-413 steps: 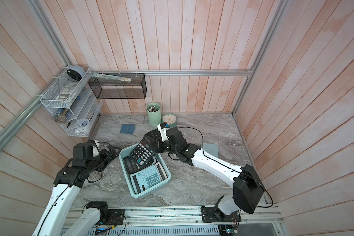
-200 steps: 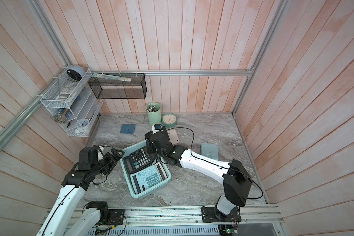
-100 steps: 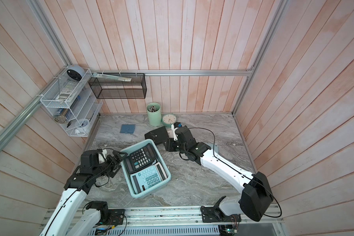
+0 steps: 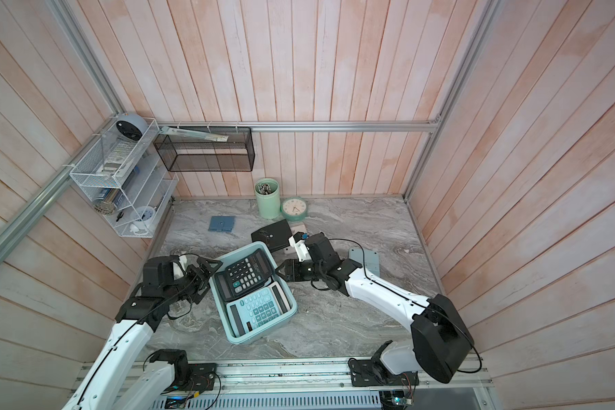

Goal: Put the calculator in the storage box
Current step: Pick up the calculator from the center of the board.

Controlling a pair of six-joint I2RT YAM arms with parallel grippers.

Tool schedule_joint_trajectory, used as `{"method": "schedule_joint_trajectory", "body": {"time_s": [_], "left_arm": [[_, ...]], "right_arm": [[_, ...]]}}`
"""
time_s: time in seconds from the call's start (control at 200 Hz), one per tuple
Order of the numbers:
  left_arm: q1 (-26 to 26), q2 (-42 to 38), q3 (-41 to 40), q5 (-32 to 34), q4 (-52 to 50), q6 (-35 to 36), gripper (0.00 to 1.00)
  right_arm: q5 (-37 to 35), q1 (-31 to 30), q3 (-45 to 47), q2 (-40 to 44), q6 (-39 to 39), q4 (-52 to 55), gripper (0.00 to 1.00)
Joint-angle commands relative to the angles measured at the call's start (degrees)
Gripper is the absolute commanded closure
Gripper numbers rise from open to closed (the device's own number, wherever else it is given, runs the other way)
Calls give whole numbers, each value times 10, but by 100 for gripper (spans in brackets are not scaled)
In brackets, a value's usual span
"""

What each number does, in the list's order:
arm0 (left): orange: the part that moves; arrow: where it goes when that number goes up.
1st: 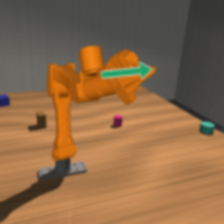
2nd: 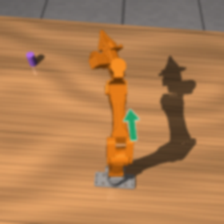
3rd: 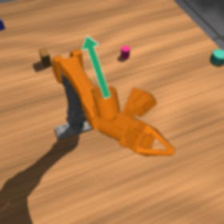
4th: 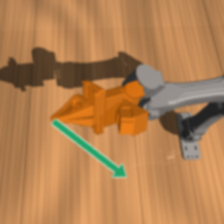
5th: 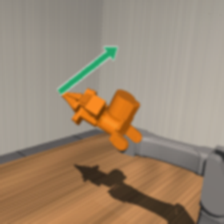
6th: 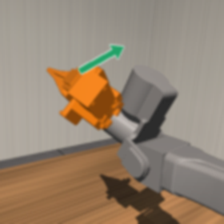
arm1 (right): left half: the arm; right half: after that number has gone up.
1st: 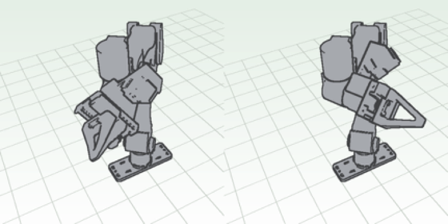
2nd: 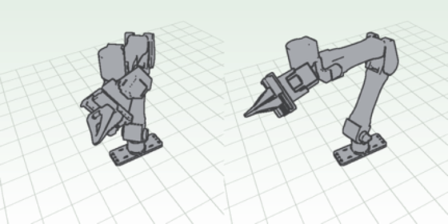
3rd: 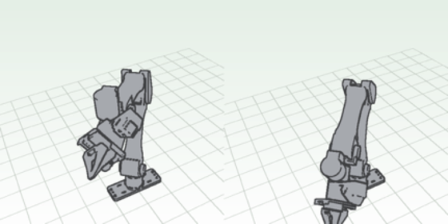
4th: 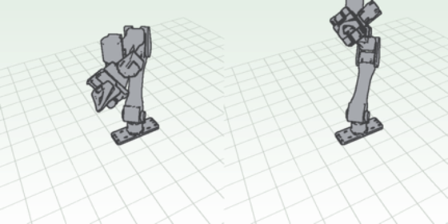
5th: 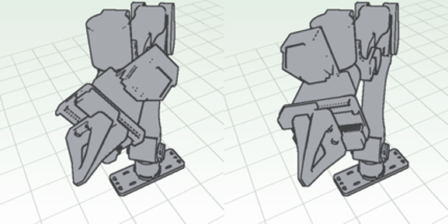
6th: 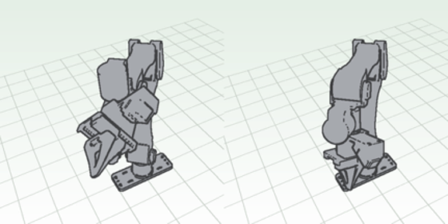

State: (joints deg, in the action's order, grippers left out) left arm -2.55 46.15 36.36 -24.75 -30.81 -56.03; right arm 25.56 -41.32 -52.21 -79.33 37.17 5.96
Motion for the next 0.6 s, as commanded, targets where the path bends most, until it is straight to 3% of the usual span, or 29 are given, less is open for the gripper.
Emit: {"method": "schedule_joint_trajectory", "body": {"time_s": [0.0,0.285,0.425,0.595], "left_arm": [[3,15,29,27,-21,43,0],[9,60,59,49,-13,65,0],[14,100,109,135,-46,125,0],[28,174,141,151,-4,139,0]], "right_arm": [[10,35,19,16,19,-6,44],[34,133,21,-1,43,-49,45],[53,185,-31,-71,15,-48,46],[115,231,-103,-185,8,-73,53]]}}
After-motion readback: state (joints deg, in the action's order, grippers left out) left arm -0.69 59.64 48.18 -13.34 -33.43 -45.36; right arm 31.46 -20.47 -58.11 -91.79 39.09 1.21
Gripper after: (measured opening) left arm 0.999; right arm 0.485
